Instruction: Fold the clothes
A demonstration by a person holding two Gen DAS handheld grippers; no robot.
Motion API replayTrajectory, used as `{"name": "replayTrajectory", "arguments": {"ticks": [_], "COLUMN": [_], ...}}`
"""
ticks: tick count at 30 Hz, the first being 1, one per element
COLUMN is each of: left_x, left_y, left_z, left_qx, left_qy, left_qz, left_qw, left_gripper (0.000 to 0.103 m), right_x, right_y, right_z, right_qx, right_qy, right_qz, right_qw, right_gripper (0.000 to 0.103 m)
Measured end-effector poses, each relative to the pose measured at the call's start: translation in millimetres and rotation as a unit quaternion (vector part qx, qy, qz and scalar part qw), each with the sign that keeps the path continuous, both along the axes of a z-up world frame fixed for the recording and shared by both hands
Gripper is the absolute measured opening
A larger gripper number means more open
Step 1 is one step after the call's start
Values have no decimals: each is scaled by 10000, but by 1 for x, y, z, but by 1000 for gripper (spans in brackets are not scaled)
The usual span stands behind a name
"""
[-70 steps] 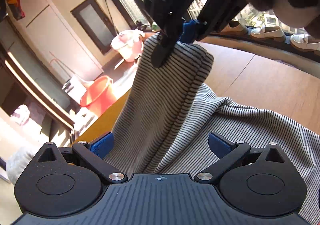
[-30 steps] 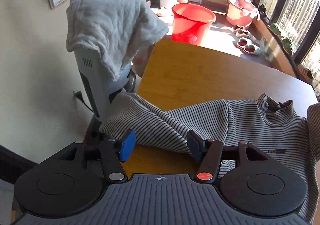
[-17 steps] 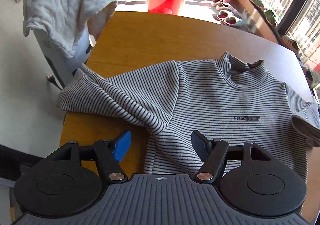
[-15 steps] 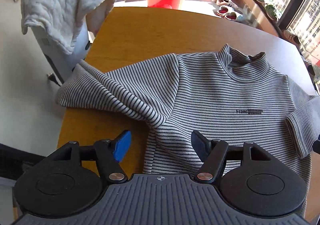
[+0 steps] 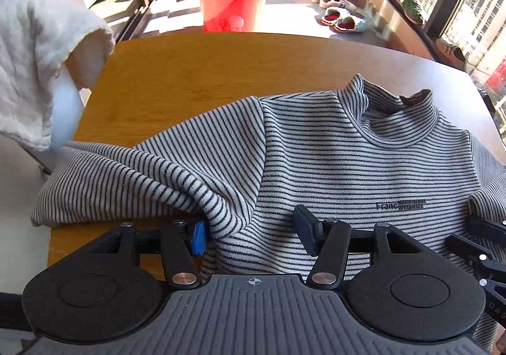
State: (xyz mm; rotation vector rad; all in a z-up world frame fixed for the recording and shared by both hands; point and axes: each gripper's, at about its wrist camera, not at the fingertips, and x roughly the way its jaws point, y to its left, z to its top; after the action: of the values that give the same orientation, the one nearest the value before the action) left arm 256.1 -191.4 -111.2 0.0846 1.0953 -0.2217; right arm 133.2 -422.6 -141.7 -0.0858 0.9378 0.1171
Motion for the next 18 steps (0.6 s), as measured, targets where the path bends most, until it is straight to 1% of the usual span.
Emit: {"name": "replayTrajectory", "arguments": {"ticks": [2,4,7,8,9,10,11,12,13,15,16,18], "left_x": [6,7,-1,-6,-13,-21,-30,-38,-45,-57,-62,-71], "left_y": [-3,-3,8,13,21,30,39,48,59,88,104,137], "left_z": [0,-1,6,10,17,23,30,36,41,50,54,58], "left_qx": [3,-35,-283,-371,-444,-483,-500,-497,-479,-482,-527,-650], "left_qy": [-68,-124,-64,-55,-77,-127,-186,-230,-261,-259,-211,-75], "left_qz": [59,62,147,174,195,222,255,292,357,622,794,1127], "left_qw": [10000,9999,9995,9991,9988,9985,9983,9981,9979,9966,9952,9915], "left_gripper": [63,62,61,63,70,74,82,86,87,91,92,95], "right_x": [22,41,58,61,62,61,61,65,69,87,95,120], "right_y": [-7,-12,-11,-11,-10,-8,-4,5,15,57,71,114], "right_z": [-1,-2,2,8,15,23,32,42,48,65,69,75], "right_qx": [-58,-122,-158,-35,141,386,632,880,1029,1328,1437,1729], "right_qy": [-79,-136,-108,-81,-102,-113,-121,-102,-87,-118,-120,-80], "right_qz": [64,85,78,39,39,101,171,308,442,865,1007,1325], "right_qw": [9999,9998,9998,10000,9998,9991,9978,9956,9937,9873,9844,9760], "right_gripper": [31,32,32,32,32,32,32,32,32,32,32,32]}}
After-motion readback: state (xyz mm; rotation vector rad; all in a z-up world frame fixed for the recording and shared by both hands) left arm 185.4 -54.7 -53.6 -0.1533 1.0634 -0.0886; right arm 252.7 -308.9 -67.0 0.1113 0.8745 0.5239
